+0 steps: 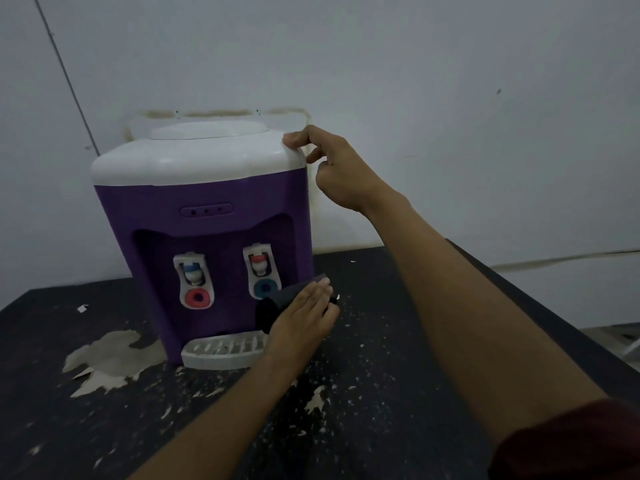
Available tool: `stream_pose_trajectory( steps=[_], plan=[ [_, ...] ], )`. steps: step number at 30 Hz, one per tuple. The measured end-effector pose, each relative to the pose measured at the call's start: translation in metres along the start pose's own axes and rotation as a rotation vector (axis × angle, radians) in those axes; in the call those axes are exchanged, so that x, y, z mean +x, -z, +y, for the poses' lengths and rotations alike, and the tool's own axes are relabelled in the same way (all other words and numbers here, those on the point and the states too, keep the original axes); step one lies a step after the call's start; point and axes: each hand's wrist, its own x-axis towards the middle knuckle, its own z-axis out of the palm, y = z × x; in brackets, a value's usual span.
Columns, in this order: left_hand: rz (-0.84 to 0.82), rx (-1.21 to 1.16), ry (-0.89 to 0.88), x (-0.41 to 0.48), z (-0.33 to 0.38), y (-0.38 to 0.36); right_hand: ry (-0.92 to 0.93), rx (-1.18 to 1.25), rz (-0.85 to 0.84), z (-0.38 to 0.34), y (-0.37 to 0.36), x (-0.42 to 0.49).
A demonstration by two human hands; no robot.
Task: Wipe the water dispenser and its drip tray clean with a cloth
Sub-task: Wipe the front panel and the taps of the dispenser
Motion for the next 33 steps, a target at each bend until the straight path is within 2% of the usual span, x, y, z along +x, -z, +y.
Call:
stream_pose_trajectory(
  steps=[8,10,13,16,21,24,29,33],
  plan=[
    [-0.170,-0.081,-0.018,-0.028,0.017,-0.030,-0.004,0.023,0.018,0.001,-0.001,0.000],
    [-0.155,-0.041,-0.017,-0.027,0.016,-0.026,-0.007,0.035,0.025,0.001,-0.002,0.000],
    [-0.131,0.051,-0.114,-0.012,0.008,-0.020,-0.005,0.039,0.034,0.001,-0.003,0.000],
    [-0.043,0.042,-0.014,-0.002,0.001,-0.014,-0.009,0.044,0.040,0.003,-0.004,0.001],
    [-0.196,-0.006,-0.157,-0.010,-0.005,-0.022,-0.014,0.053,0.036,0.004,-0.004,0.000],
    [-0.119,-0.001,-0.128,-0.007,-0.007,-0.010,-0.033,0.040,0.025,0.007,-0.004,0.002],
    [0.155,0.064,-0.108,0.029,-0.025,0.033,-0.051,0.016,-0.011,0.012,0.001,0.003],
    [0.249,0.150,-0.122,0.056,-0.045,0.061,-0.059,0.025,-0.023,0.011,0.003,0.005]
  ],
)
